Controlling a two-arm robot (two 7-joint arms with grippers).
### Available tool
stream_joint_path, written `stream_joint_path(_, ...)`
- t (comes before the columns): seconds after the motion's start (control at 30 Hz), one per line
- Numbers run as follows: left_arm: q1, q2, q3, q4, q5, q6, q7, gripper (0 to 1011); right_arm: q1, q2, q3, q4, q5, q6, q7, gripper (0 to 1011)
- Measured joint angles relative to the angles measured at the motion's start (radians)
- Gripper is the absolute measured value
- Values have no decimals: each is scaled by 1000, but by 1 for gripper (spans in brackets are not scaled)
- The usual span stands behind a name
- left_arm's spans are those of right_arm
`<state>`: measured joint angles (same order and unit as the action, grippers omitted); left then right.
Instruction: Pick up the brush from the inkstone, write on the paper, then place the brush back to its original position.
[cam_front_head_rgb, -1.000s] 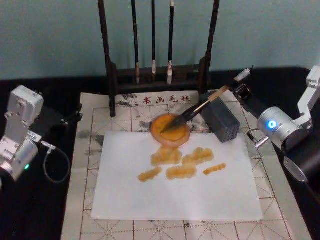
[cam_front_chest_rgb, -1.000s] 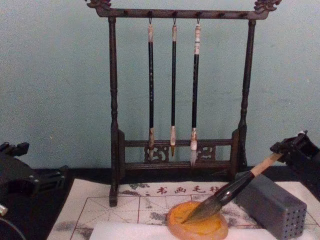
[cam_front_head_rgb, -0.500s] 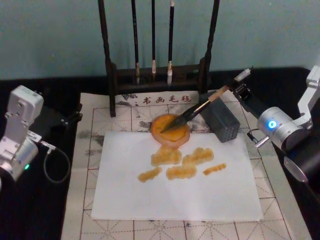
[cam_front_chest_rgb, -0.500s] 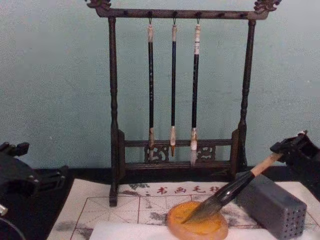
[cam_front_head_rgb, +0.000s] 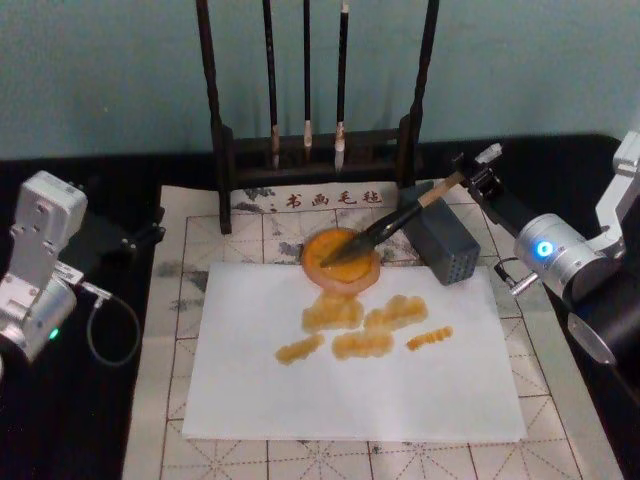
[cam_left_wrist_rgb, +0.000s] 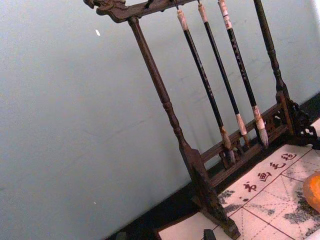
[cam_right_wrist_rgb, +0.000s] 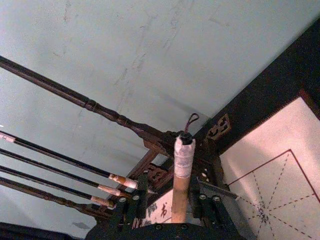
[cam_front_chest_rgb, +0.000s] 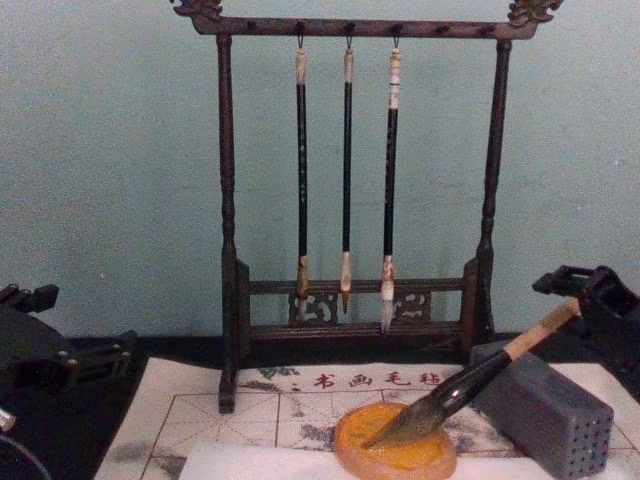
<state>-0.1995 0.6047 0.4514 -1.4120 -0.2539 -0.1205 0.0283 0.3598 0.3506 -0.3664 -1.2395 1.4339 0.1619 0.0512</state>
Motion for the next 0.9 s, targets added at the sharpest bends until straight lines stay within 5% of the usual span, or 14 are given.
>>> stream_joint_path(0.57,0,0,0,0,0,0,0,1001,0,0,0,0,0,1,0,993)
stream_joint_path(0.9,0,0,0,0,0,0,0,1001,-4,17,-19,-6,0,-13,5,1002)
